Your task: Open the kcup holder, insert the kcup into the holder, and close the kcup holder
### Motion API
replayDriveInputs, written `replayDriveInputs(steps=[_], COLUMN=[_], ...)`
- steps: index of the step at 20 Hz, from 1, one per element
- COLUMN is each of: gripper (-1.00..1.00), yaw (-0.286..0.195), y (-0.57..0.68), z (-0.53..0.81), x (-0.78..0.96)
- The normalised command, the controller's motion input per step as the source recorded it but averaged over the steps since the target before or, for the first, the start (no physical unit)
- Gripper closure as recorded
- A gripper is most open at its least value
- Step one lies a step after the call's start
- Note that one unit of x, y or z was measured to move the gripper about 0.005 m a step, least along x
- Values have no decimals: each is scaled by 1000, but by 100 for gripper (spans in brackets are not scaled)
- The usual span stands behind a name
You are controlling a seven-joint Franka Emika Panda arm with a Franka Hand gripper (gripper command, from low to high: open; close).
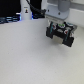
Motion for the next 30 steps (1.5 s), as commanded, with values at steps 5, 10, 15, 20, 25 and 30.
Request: replayDriveInputs(steps=[5, 10, 15, 20, 25, 30], gripper=[-100, -100, -100, -100, -100, -100], yaw=[170, 262, 260, 192, 117, 106], y=[205, 74, 120, 195, 393, 461], z=[-216, -191, -144, -17, 15, 25], x=[139, 39, -137, -344, -447, -557])
